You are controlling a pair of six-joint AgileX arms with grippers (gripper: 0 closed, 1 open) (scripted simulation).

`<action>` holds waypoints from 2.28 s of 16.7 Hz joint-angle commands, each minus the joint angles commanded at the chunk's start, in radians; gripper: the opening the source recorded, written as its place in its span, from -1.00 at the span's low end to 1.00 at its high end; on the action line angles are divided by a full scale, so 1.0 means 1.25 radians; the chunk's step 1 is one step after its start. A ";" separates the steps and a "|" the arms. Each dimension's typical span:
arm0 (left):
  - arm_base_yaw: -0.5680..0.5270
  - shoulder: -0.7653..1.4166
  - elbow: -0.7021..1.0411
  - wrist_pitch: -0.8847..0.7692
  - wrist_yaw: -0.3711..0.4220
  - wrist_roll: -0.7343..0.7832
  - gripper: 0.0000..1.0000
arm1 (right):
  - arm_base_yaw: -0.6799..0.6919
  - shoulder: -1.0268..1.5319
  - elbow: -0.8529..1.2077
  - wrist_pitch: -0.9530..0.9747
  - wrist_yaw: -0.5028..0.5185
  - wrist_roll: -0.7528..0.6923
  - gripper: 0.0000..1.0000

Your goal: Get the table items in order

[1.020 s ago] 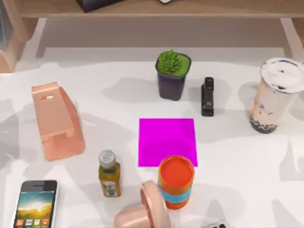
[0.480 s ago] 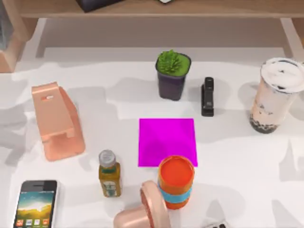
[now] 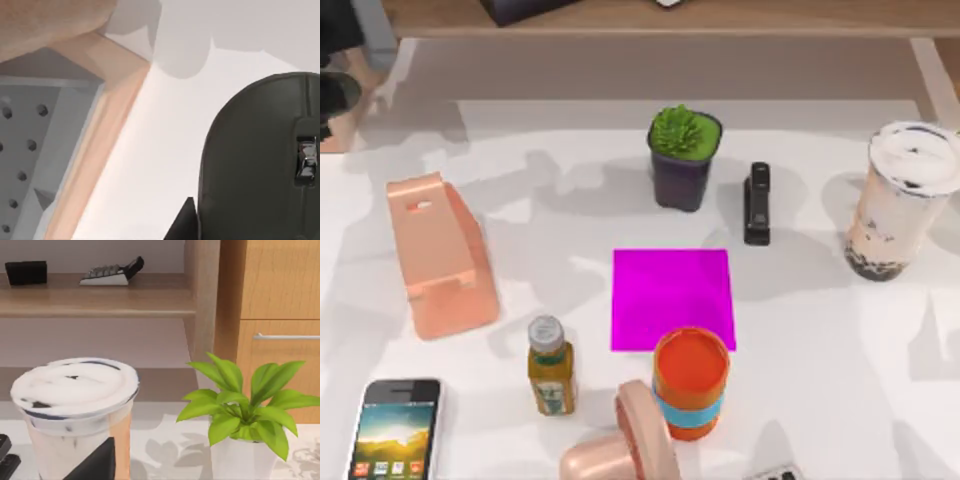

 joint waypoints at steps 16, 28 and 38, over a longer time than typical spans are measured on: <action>-0.528 0.226 0.054 -0.065 0.108 -1.403 -1.00 | 0.000 0.000 0.000 0.000 0.000 0.000 1.00; -0.574 0.246 0.061 -0.055 0.121 -1.499 -1.00 | 0.000 0.000 0.000 0.000 0.000 0.000 1.00; -0.576 0.251 0.051 -0.040 0.122 -1.500 -0.40 | 0.000 0.000 0.000 0.000 0.000 0.000 1.00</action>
